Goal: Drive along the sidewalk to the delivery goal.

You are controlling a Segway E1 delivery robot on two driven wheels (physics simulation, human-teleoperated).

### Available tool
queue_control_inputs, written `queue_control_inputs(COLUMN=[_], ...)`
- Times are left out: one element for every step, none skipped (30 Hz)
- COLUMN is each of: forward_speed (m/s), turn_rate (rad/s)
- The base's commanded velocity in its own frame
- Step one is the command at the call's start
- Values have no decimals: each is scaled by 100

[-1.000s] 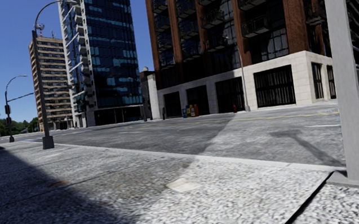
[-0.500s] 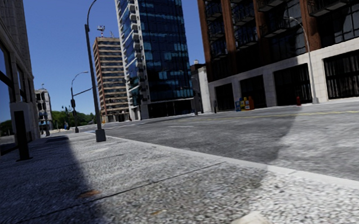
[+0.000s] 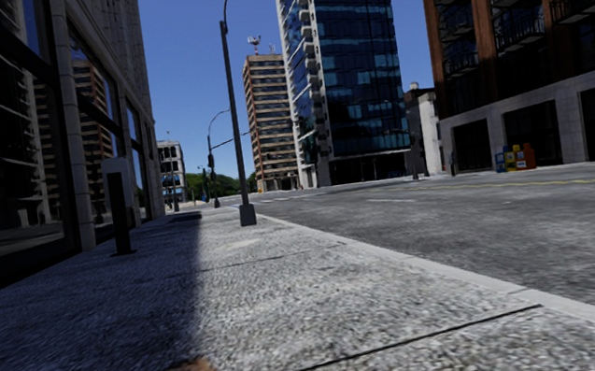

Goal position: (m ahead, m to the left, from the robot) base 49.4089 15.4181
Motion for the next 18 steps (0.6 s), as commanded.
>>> queue_control_inputs(forward_speed=[200,200,200,200,200,200,200,200,200,200,200,200,200,200,200,200,200,200], turn_rate=[58,58,58,58,58,58,58,58,58,58,58,56,45,28,0,0,0,0])
